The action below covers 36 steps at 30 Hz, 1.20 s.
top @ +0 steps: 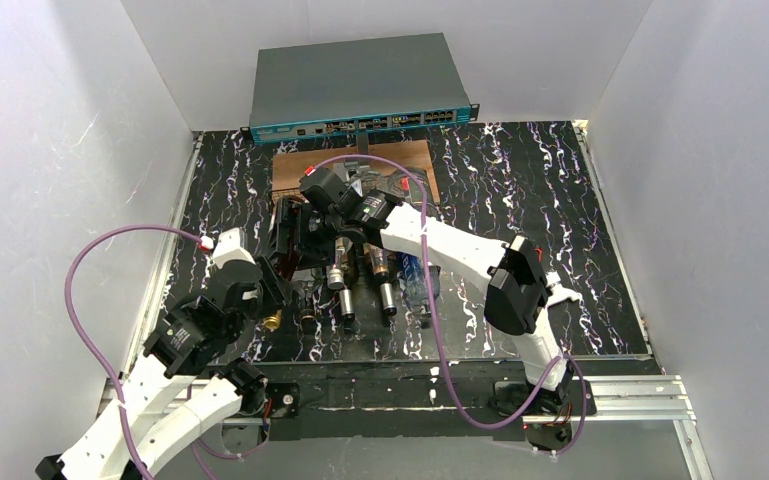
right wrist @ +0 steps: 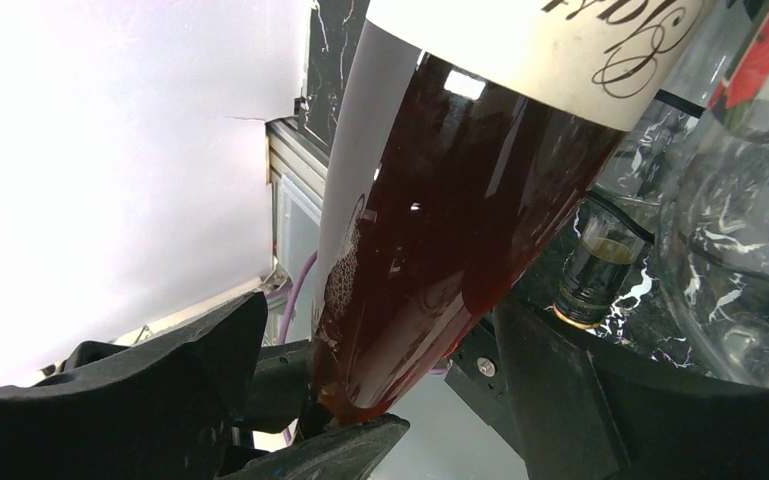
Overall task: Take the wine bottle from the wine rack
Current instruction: Pick up the wine bottle from the wine rack.
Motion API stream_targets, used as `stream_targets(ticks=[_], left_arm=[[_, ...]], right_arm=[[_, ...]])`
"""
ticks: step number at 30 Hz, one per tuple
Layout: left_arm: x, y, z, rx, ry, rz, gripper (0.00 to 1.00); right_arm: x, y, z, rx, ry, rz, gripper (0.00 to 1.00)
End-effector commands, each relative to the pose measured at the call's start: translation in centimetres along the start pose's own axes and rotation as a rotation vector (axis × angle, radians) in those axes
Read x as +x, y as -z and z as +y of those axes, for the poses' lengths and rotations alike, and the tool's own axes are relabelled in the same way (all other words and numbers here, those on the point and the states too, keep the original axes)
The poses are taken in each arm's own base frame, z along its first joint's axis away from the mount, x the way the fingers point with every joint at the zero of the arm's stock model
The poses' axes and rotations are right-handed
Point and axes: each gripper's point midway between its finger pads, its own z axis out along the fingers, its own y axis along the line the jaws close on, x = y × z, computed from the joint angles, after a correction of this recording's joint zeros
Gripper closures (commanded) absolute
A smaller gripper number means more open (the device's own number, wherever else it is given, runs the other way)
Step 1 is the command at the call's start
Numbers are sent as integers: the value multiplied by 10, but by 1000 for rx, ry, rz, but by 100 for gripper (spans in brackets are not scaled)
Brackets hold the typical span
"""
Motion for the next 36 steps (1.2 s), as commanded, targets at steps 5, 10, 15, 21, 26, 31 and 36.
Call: stream_targets(ticks=[5,10,15,21,26,31,36], left_arm=[[-89,38,-32,117,121,-296,100],[-91,42,-32,120,120,-301,100],[-93,45,-31,118,117,-303,100],[-96,50,-33,129,114,-304,100],[-97,53,-35,138,116,-302,100],[-99,57,-34,140,116,-307,100],[-103,62,-30,132,118,-323,100]], right_arm=[[-9,-13,1,-15,29,-35,2],[-11,-15,-1,-9,38,-43,2],[-13,-14,2,-17,48,-51,2],[-13,-13,3,-22,52,-52,2],[-15,-17,4,-25,52,-57,2],[-18,-18,8,-41,56,-62,2],[-23,-13,19,-73,84,-79,2]])
